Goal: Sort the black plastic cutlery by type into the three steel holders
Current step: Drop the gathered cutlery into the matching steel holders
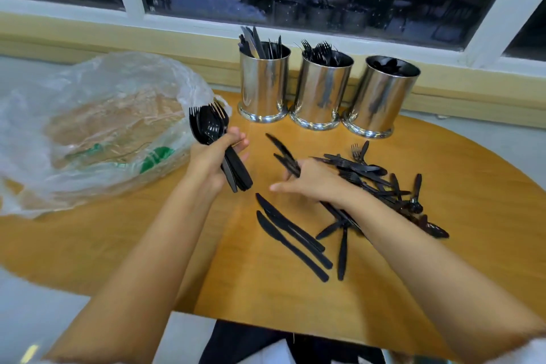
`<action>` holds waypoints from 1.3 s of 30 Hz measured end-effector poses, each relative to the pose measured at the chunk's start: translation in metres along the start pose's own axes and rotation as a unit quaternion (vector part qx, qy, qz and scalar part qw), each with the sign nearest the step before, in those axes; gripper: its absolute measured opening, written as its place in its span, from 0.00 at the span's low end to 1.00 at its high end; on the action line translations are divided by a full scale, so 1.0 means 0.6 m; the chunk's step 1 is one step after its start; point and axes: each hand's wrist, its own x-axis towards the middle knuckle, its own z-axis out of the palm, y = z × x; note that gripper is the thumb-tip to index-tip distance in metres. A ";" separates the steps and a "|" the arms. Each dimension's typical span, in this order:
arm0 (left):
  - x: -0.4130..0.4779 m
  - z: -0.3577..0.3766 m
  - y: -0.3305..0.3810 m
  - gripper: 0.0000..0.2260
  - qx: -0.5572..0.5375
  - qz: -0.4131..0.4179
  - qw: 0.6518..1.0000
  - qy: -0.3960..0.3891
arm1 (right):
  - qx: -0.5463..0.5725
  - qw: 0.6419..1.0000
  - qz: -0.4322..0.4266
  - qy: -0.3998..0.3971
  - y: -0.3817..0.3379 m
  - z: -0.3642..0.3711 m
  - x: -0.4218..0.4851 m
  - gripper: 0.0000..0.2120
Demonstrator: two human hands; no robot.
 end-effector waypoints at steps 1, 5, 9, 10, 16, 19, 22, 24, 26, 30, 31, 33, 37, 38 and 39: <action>-0.010 -0.005 -0.004 0.02 0.001 -0.002 1.000 0.000 | -0.036 0.999 0.003 -0.020 -0.001 0.012 -0.016 0.19; -0.045 -0.027 -0.021 0.01 -0.008 -0.005 1.000 0.010 | -0.164 0.985 0.012 -0.055 0.009 0.061 -0.054 0.24; -0.069 -0.039 -0.036 0.02 -0.015 -0.013 1.000 0.019 | -0.162 0.986 0.019 -0.035 0.010 0.085 -0.057 0.18; -0.074 -0.040 -0.040 0.02 -0.018 -0.017 0.999 0.021 | -0.163 0.986 0.021 -0.027 0.008 0.089 -0.053 0.17; -0.089 -0.047 -0.049 0.03 -0.027 -0.021 0.999 0.019 | -0.150 0.988 0.041 0.010 0.013 0.104 -0.025 0.12; -0.087 -0.049 -0.046 0.02 -0.029 -0.019 0.999 0.019 | -0.129 0.991 0.027 0.007 0.012 0.099 -0.015 0.12; -0.083 -0.045 -0.042 0.02 -0.031 -0.020 0.999 0.019 | 0.000 1.000 0.007 0.012 0.003 0.072 0.001 0.08; -0.079 -0.040 -0.041 0.02 -0.034 -0.024 0.999 0.015 | 0.124 0.990 0.002 0.062 -0.009 0.039 0.014 0.08; -0.073 -0.033 -0.039 0.02 -0.038 -0.028 0.999 0.012 | 0.272 0.957 0.004 0.106 -0.018 0.005 0.026 0.08; -0.058 -0.013 -0.037 0.03 -0.038 -0.035 0.999 0.003 | 0.465 0.874 -0.008 0.142 -0.026 -0.041 0.051 0.14; -0.053 -0.008 -0.037 0.02 -0.036 -0.036 0.999 0.000 | 0.495 0.856 -0.016 0.150 -0.026 -0.048 0.057 0.14; -0.043 0.003 -0.036 0.02 -0.032 -0.037 0.999 -0.010 | 0.534 0.827 -0.044 0.168 -0.025 -0.058 0.070 0.14; -0.021 0.030 -0.032 0.03 -0.029 -0.034 0.999 -0.023 | 0.481 0.828 -0.109 0.266 -0.023 -0.071 0.087 0.14; -0.015 0.037 -0.031 0.04 -0.028 -0.034 0.999 -0.026 | 0.477 0.820 -0.130 0.290 -0.024 -0.075 0.091 0.14; -0.009 0.043 -0.031 0.04 -0.029 -0.033 0.999 -0.029 | 0.472 0.812 -0.154 0.308 -0.025 -0.078 0.094 0.15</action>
